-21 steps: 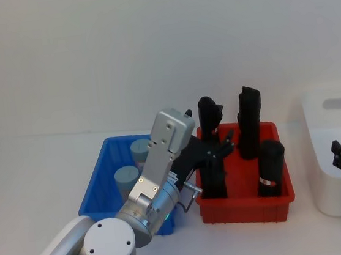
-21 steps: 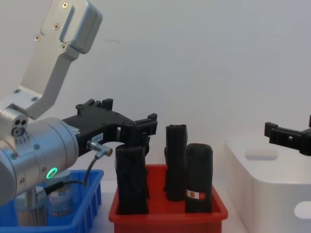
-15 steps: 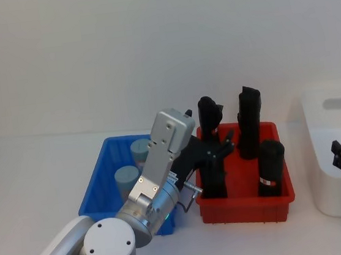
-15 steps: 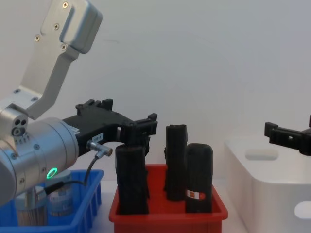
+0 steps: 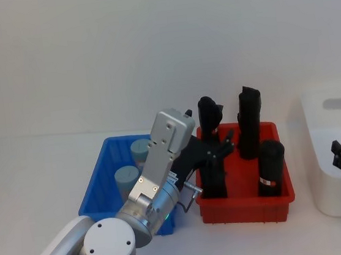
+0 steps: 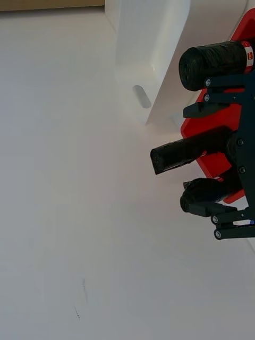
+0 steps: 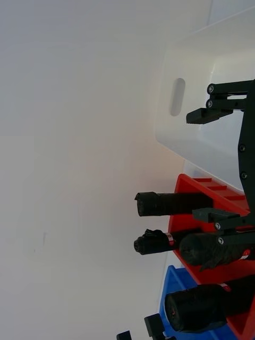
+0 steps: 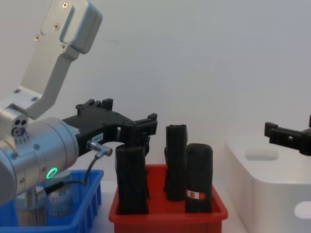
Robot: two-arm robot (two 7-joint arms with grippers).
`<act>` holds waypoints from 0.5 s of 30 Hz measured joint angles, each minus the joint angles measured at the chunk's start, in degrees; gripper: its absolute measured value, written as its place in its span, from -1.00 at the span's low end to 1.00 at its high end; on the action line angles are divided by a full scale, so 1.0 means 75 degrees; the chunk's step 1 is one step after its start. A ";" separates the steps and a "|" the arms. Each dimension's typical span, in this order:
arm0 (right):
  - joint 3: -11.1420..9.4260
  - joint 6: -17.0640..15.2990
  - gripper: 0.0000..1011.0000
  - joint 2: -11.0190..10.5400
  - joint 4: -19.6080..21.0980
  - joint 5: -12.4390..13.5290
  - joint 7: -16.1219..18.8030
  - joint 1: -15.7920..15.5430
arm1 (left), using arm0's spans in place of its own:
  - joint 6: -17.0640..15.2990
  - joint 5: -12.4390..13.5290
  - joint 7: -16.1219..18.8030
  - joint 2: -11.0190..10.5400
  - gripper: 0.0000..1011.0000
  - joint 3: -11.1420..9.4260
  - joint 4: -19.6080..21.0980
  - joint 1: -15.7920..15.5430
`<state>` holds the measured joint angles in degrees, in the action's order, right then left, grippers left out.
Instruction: Pick the cotton swabs from the blue box and place them into the white box.
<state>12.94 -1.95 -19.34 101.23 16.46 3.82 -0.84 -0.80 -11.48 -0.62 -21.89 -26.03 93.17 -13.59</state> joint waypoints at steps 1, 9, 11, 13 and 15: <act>0.0000 0.0000 0.98 0.0000 0.0000 0.0000 0.0000 0.0000 | 0.0000 0.0000 0.0000 0.0000 0.98 0.0000 0.0000 0.0000; 0.0000 0.0000 0.98 0.0000 0.0000 0.0000 0.0000 0.0000 | 0.0000 0.0000 0.0000 0.0000 0.98 0.0000 0.0000 0.0000; 0.0000 0.0000 0.98 0.0000 0.0000 0.0000 0.0000 0.0000 | 0.0000 0.0000 0.0000 0.0000 0.98 0.0000 0.0000 0.0000; 0.0000 0.0000 0.98 0.0001 0.0000 0.0000 0.0000 0.0000 | 0.0000 0.0000 0.0000 0.0000 0.98 0.0000 0.0000 0.0000; 0.0000 0.0000 0.98 0.0000 0.0000 0.0000 0.0000 0.0000 | 0.0000 0.0000 0.0000 0.0000 0.98 0.0000 0.0000 0.0000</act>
<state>12.94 -1.95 -19.34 101.23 16.47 3.83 -0.84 -0.80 -11.48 -0.62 -21.90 -26.03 93.17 -13.59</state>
